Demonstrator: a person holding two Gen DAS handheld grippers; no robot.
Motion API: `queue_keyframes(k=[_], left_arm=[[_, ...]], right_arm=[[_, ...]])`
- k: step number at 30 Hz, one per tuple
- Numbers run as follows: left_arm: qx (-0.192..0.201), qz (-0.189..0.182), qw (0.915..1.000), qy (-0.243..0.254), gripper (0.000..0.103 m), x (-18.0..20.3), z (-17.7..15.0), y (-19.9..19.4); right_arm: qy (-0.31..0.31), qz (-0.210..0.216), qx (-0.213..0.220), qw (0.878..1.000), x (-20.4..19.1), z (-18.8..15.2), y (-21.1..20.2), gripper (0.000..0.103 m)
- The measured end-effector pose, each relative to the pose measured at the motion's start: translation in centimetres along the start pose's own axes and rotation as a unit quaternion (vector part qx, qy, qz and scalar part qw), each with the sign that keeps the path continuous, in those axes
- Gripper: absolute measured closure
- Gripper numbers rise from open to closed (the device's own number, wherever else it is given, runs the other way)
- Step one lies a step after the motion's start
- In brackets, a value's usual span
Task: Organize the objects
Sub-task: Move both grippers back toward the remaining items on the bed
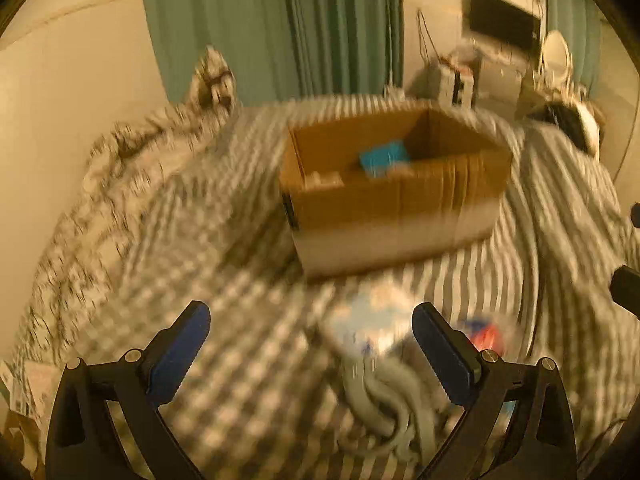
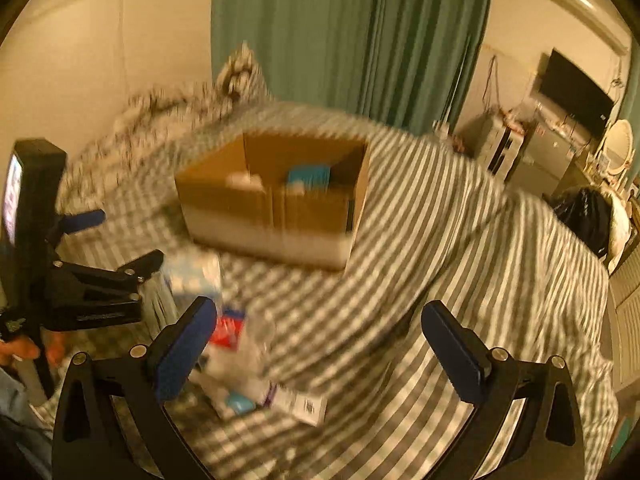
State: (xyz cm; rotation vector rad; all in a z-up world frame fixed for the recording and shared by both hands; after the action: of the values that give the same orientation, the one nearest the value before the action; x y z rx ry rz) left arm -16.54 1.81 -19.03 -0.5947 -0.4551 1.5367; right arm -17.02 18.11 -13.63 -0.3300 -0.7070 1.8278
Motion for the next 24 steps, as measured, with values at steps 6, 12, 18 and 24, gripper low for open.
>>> queue_keyframes(k=[6, 12, 18, 24], left_arm=[[-0.053, -0.009, 0.9983, -0.024, 0.0, 0.9, -5.3, 0.6], [-0.041, -0.01, 0.999, 0.012, 0.0, 3.0, -5.9, 0.4], [-0.04, -0.012, 0.9988, 0.025, 0.0, 3.5, -6.6, 1.0], [-0.046, -0.026, 0.9982, 0.028, 0.001, 3.8, -6.8, 1.6]], right_arm=[[-0.022, 0.03, -0.073, 0.997, -0.9, -5.9, 3.1, 0.0], [-0.072, 0.073, -0.109, 0.989, -3.7, -8.8, 5.1, 0.002], [-0.085, 0.098, -0.141, 0.981, -5.1, -10.6, 6.8, 0.01], [-0.062, 0.136, -0.151, 0.977, -5.6, -11.1, 6.0, 0.05]])
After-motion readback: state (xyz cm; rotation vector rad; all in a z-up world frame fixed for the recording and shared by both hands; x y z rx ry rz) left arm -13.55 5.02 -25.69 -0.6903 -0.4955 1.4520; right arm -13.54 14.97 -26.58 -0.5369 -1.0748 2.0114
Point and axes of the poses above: each gripper's, at about its wrist camera, not at the fingertips, and y roughly the way its jaws point, x to its right, z to its top, the point moved 10 cm from there along y, roughly the way its jaws point, and after that the axes turned 11 degrees about x, right-handed, at the moved point
